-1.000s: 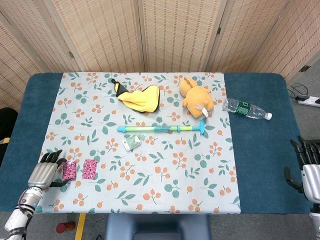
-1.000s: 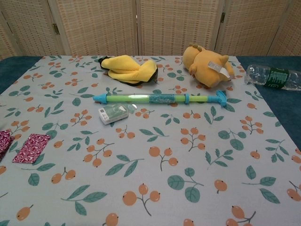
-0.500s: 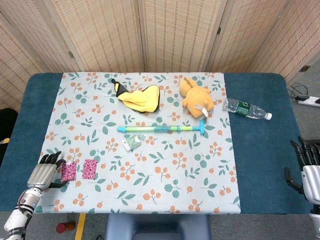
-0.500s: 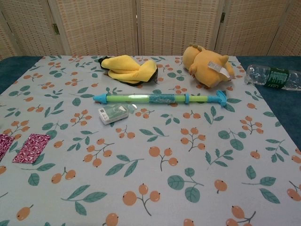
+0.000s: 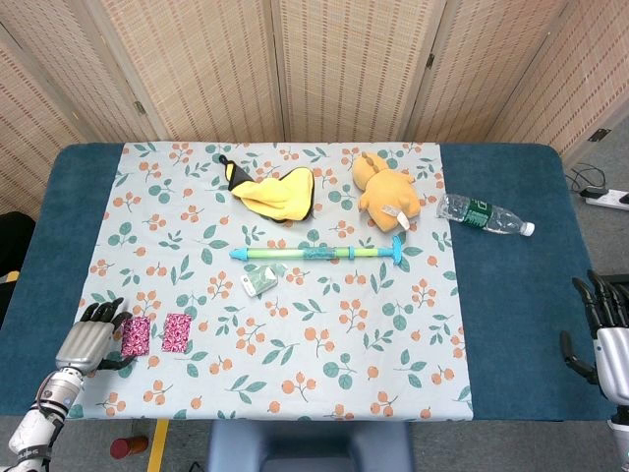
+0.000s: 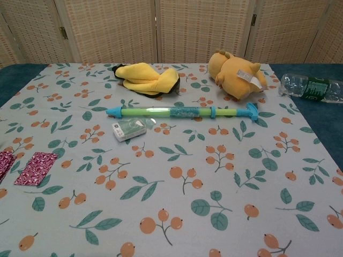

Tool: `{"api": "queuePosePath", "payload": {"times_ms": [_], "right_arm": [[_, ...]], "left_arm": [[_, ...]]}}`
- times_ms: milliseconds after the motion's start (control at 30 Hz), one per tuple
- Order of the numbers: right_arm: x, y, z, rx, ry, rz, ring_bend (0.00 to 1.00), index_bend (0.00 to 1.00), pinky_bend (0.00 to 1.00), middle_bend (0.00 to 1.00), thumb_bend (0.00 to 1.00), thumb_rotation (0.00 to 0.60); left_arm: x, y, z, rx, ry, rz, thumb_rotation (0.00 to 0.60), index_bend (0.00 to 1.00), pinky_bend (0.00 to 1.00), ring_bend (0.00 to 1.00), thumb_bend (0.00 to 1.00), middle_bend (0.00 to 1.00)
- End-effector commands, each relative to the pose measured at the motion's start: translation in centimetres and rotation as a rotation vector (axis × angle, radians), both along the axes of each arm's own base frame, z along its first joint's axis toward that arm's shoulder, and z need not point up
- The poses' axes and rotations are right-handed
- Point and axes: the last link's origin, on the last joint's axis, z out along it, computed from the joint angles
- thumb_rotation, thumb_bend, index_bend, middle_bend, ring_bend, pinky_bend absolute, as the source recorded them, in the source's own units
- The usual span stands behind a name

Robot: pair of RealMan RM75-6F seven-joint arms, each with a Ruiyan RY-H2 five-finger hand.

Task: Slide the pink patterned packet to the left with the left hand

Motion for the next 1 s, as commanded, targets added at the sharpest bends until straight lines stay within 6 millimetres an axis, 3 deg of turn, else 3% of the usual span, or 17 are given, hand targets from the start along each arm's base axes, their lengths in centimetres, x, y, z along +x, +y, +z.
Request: {"api": "queuePosePath", "payload": {"times_ms": [33,667,1000], "right_arm": [[0.0,0.0,0.0,0.001,0.0,0.0,0.0,0.0,0.0,0.0,0.52,0.574],[0.0,0.2,0.1,-0.006,-0.001,0.001,0.0,0.0,0.0,0.0,0.52,0.574],[-0.3,0.3,0.3,-0.011,0.0,-0.005,0.0,0.0,0.0,0.0,0.52,0.576]], "left_arm": [[0.0,0.0,-0.1,-0.004,0.002,0.0,0.47,0.2,0.0,0.0,0.29,0.0],[0.3,-0.1,-0.2,-0.007,-0.007,0.003,0.468,0.16,0.0,0.0,0.29,0.0],[3.6,0.2,-0.8,-0.043,-0.03,-0.099,0.469,0.16,0.0,0.0,0.29,0.0]]}}
